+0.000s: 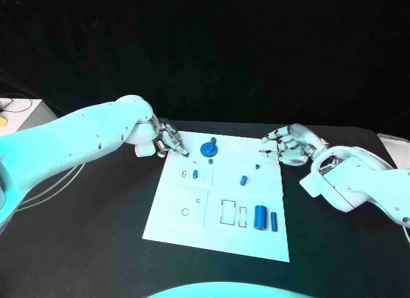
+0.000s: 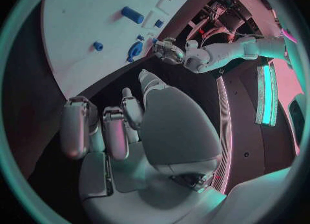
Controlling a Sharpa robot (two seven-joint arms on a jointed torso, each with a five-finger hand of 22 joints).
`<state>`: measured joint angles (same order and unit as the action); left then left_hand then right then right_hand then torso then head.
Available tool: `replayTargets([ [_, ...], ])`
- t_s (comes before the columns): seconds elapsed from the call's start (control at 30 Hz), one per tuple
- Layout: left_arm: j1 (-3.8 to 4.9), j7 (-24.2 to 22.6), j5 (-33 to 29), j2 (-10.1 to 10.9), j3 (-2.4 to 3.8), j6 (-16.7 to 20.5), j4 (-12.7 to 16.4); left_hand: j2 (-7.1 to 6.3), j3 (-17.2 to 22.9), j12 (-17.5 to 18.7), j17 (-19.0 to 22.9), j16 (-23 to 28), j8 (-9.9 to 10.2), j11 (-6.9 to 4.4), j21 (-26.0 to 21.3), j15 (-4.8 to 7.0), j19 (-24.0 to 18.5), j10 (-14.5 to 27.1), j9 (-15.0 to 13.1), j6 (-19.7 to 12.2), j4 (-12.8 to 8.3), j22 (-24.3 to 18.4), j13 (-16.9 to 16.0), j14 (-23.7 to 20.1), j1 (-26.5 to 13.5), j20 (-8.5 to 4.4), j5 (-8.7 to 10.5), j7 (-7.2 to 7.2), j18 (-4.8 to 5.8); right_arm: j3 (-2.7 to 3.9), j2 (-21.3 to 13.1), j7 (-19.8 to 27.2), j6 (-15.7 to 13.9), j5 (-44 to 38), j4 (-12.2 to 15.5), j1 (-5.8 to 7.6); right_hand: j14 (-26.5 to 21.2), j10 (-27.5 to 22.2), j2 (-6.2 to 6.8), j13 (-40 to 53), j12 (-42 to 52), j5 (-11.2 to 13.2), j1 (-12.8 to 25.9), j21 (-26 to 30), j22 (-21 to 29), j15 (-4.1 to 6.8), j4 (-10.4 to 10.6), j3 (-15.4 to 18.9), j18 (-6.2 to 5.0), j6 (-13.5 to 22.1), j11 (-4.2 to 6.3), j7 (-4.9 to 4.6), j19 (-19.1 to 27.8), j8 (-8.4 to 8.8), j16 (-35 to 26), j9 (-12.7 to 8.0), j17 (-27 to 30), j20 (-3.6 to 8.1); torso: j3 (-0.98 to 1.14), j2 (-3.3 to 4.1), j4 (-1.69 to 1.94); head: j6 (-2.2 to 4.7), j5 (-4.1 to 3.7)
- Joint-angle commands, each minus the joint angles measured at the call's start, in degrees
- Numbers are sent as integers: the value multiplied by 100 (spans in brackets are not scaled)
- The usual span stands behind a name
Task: Assemble the parts on the task board
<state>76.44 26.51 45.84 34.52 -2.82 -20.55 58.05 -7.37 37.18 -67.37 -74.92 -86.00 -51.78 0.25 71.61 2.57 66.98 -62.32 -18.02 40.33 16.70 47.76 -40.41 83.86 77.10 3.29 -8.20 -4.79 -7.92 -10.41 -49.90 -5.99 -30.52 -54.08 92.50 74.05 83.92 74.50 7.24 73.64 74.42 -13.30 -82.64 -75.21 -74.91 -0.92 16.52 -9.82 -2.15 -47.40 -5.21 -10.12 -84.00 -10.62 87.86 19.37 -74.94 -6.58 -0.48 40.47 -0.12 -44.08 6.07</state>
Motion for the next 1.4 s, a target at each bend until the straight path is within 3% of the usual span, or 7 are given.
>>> replayTargets([
  [0.03,-1,42,-274,133,5,324,264,-93,417,-43,-368,-27,-400,-6,40,46,43,-59,-1840,25,-365,29,-22,189,-53,4,-11,59,0,2,-10,22,77,-33,4,-3,488,11,-11,-5,16,-31,60,12,-503,21,2,-38,-117,-38,0,-7,-4,-14,-17,-7,-1073,12,3,-3,-1,5,8],
  [0.37,-6,114,-263,541,5,742,1022,-214,759,-93,-438,-52,-406,-27,128,68,134,-169,-1985,60,-501,177,-105,230,-158,-17,-26,74,23,1,-26,19,82,-33,3,-5,489,13,-12,-4,21,-33,72,22,-497,21,2,-53,-118,-38,0,-7,-1,-12,-17,-10,-1074,12,3,-2,-3,21,31],
  [0.6,-63,133,-145,809,-5,1073,1543,-351,1106,-159,-625,-115,-409,-57,234,95,247,-321,-2109,143,-632,366,-225,311,-305,-39,-56,100,54,1,-40,15,84,-33,0,-9,489,13,-12,-4,21,-33,72,22,-497,21,2,-53,-118,-38,0,-7,-1,-12,-17,-10,-1074,12,3,-8,9,12,56],
  [0.73,-100,121,-74,922,-25,1292,1756,-601,1578,-296,-976,-230,-421,-136,454,170,503,-656,-2248,353,-867,780,-497,452,-624,-105,-228,178,126,1,-44,13,88,-33,-1,-10,488,6,-12,-12,15,-34,79,16,-503,20,3,-58,-117,-38,-1,-8,-5,-12,-18,-11,-1072,12,3,-9,9,-1,71],
  [0.8,-113,117,-28,964,-40,1360,1835,-684,1694,-333,-1076,-260,-427,-176,525,204,586,-778,-2301,452,-963,914,-588,489,-787,-141,-472,218,149,1,-45,11,90,-33,-2,-10,488,6,-12,-12,15,-34,79,16,-503,20,3,-58,-117,-38,-1,-8,-5,-12,-18,-11,-1072,12,3,-7,9,-12,84],
  [1.0,-166,112,148,1092,-111,1542,2087,-772,1768,-425,-1233,-309,-443,-252,636,273,709,-1017,-2404,650,-1145,1130,-808,538,-1053,-204,-892,302,188,1,-54,6,93,-33,-1,-10,488,6,-12,-12,15,-34,79,16,-503,20,3,-58,-117,-38,-1,-8,-5,-12,-18,-11,-1072,12,5,1,6,-27,110],
  [1.4,-343,111,419,1207,-172,1713,2305,-790,1734,-405,-1258,-316,-550,-308,638,316,708,-1064,-2514,824,-1194,1131,-802,545,-1190,-243,-982,374,188,1,-70,1,93,-33,6,-10,488,6,-12,-12,15,-34,79,16,-503,20,3,-58,-117,-38,-1,-8,-5,-12,-18,-11,-1072,12,0,2,1,-79,130],
])
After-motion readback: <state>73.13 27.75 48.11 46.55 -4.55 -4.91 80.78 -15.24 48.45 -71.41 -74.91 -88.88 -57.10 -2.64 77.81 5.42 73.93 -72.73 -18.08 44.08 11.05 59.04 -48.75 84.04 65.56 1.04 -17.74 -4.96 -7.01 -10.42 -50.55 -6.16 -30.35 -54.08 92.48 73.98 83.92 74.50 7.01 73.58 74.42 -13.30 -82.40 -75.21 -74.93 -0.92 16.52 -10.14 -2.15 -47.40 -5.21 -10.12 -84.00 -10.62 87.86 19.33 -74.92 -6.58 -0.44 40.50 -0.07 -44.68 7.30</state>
